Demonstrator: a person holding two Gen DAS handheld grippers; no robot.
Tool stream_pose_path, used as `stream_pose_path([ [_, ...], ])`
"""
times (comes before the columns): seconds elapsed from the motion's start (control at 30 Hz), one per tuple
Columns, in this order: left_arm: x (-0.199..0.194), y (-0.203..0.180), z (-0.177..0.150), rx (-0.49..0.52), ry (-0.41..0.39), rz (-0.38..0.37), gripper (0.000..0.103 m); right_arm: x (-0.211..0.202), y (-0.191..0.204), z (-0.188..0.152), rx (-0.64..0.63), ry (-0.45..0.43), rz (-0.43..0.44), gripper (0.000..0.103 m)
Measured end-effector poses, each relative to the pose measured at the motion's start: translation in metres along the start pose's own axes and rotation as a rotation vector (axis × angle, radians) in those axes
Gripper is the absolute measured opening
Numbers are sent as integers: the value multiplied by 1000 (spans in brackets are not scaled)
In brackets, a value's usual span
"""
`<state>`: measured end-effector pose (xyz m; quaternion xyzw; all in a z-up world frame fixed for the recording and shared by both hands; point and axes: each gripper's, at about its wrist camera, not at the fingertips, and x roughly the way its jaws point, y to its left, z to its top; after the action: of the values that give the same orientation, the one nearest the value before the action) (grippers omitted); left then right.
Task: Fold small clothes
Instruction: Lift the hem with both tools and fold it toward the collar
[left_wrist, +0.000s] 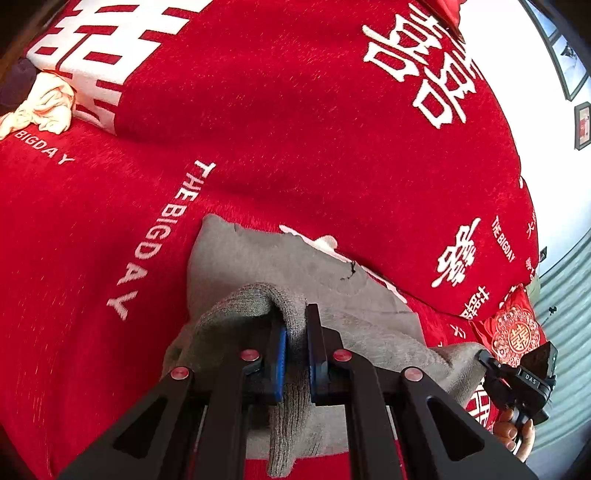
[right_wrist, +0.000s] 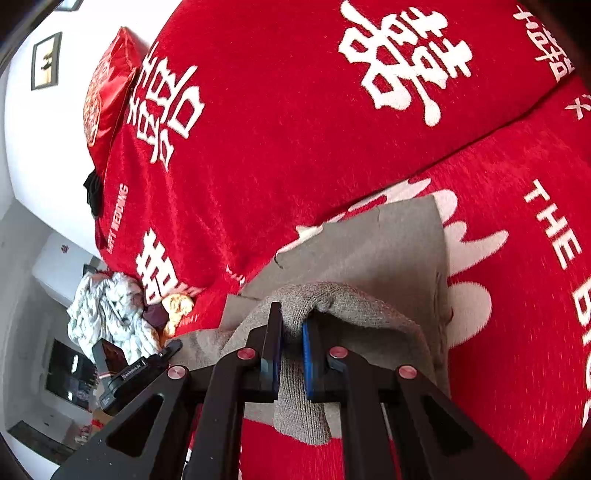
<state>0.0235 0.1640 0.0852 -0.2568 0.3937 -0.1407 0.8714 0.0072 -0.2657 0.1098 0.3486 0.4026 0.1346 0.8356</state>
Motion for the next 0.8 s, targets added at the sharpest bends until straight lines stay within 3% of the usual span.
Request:
stream_pose_path([
  [0.43, 70, -9, 36, 30, 58, 96, 10, 54, -36, 39, 72, 30, -61, 10],
  [0.8, 119, 11, 29, 93, 111, 226, 10, 97, -64, 52, 86, 84, -140, 10],
])
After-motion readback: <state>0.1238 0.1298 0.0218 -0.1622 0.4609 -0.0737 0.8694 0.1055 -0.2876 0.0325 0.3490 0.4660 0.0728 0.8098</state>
